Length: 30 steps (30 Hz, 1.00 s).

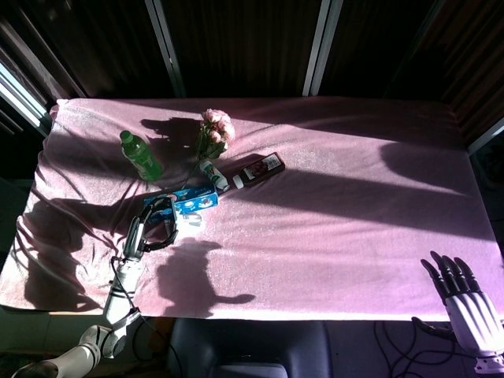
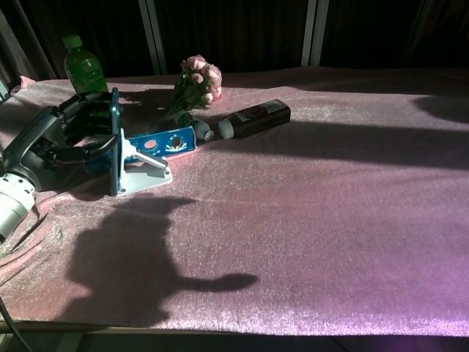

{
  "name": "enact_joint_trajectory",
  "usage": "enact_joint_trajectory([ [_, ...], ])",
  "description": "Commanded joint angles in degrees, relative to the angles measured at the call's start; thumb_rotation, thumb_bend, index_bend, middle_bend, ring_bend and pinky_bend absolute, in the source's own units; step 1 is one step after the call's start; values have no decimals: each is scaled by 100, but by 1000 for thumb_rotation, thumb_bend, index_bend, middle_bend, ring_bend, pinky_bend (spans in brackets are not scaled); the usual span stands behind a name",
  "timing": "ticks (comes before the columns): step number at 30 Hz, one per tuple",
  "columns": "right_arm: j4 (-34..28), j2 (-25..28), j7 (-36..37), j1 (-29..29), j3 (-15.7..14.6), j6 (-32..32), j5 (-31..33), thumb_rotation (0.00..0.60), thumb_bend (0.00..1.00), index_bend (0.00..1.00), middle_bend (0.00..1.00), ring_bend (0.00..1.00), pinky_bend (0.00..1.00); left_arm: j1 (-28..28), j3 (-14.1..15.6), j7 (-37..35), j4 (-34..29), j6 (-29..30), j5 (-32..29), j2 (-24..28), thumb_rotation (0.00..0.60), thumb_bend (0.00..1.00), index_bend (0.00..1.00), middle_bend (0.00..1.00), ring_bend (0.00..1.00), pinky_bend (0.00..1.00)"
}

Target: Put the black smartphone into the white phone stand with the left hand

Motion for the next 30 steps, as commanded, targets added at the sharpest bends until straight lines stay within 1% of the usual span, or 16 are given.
enact_joint_trajectory([
  [1, 13, -20, 1, 19, 16, -26, 14, 600, 241, 0, 0, 0, 0, -22, 15, -74, 94, -37, -6, -25, 600, 458, 841, 1000, 691, 245],
  [14, -25, -21, -49, 34, 43, -55, 47, 600, 241, 0, 0, 0, 0, -69, 19, -268, 360, 23, -28, -102, 600, 456, 840, 1000, 685, 243],
  [22, -29, -20, -49, 22, 41, -41, 51, 600, 241, 0, 0, 0, 0, -131, -7, -339, 475, -41, -76, -136, 600, 452, 840, 1000, 684, 243],
  [30, -14, -31, -46, 13, 35, -34, 48, 600, 241, 0, 0, 0, 0, -141, 51, -321, 636, -72, -66, -199, 600, 432, 832, 997, 663, 239],
])
